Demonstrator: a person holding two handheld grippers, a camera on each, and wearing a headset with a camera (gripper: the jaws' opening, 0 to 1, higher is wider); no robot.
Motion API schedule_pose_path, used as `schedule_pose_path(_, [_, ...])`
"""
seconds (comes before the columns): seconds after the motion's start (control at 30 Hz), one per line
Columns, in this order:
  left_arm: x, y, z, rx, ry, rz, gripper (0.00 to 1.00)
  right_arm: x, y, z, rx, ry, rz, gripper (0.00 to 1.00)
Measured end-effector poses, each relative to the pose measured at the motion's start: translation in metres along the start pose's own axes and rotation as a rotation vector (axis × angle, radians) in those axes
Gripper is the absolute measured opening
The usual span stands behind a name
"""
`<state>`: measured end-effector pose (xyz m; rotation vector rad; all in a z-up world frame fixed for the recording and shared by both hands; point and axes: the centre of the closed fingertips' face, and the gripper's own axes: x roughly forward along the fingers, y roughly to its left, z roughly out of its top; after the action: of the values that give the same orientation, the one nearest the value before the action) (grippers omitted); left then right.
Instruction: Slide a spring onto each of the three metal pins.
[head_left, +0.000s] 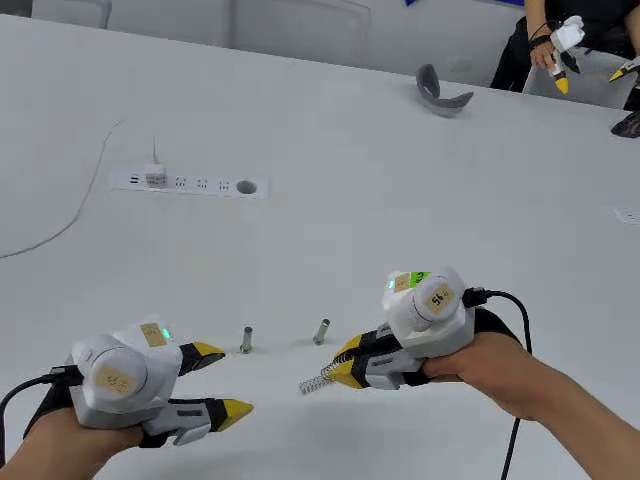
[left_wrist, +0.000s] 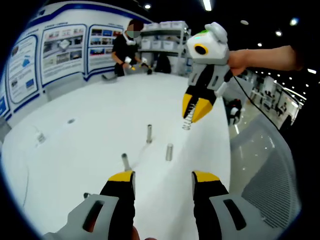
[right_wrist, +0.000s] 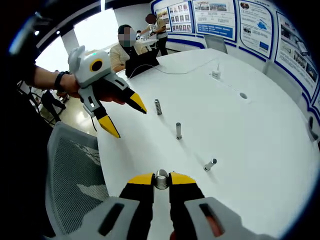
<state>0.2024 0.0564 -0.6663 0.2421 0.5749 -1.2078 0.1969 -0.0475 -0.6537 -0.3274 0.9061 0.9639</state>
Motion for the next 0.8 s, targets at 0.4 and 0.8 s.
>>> schedule_pose_path(0.4, [-0.013,0.012,-0.011,-0.035,0.008,0.05,0.52,0.015,-0.012,0.016,-0.037,0.0,0.005,0.12])
schedule_pose_path(0.8, [-0.025,0.026,-0.023,-0.076,0.011,0.107,0.56,0.03,-0.024,0.03,-0.069,0.018,0.009,0.13])
